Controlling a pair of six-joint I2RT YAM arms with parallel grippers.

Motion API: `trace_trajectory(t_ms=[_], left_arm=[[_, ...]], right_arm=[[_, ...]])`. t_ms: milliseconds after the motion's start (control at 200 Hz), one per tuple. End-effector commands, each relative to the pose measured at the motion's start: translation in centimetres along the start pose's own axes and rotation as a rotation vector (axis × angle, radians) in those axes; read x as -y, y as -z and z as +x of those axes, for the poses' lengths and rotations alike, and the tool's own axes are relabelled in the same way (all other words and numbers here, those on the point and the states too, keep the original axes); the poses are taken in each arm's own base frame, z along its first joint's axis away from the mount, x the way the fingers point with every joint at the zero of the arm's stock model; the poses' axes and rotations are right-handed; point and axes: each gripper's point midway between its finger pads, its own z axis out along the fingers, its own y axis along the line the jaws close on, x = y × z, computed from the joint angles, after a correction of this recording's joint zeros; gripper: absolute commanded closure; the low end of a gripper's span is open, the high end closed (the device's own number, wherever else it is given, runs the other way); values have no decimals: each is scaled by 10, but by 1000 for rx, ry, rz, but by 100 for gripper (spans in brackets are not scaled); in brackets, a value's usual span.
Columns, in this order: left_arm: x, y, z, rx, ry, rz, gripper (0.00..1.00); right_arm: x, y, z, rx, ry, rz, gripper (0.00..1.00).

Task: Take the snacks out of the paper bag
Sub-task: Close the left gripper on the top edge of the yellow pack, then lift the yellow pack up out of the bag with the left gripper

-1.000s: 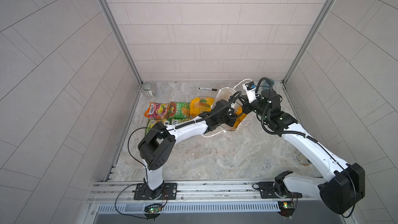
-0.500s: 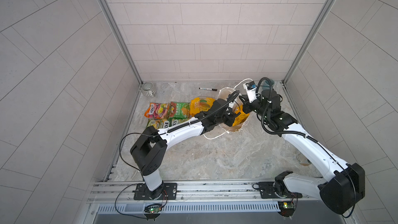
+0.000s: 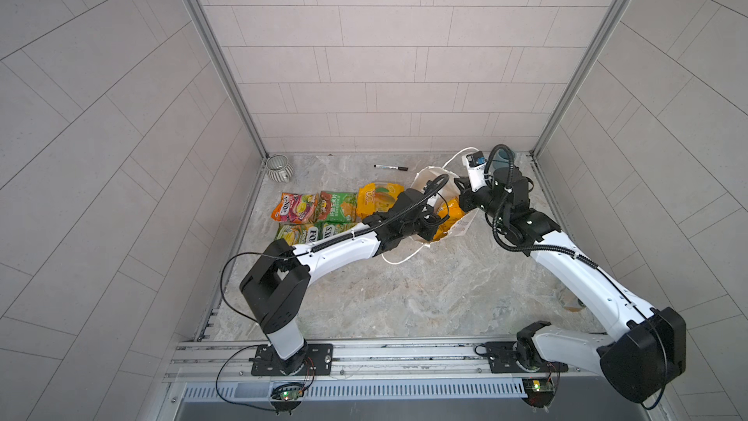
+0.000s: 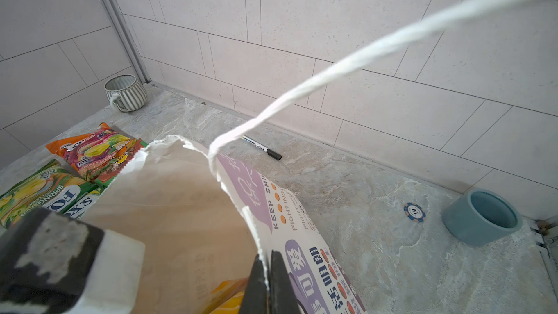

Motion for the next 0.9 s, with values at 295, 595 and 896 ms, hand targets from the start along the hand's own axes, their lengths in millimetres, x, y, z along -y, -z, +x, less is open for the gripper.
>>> trace_trajectory(t_ms=[295,595,896], left_arm=[[23,58,-76,208,-70,38,100],[32,83,-103,251,-90,53,100],[42,96,-126,292,-109,81,100]], right_arm=[[19,8,-15,26,-39,82,100],[28,9,-15,29,-57,111,100],[37,16,-13,37,-64,157,100]])
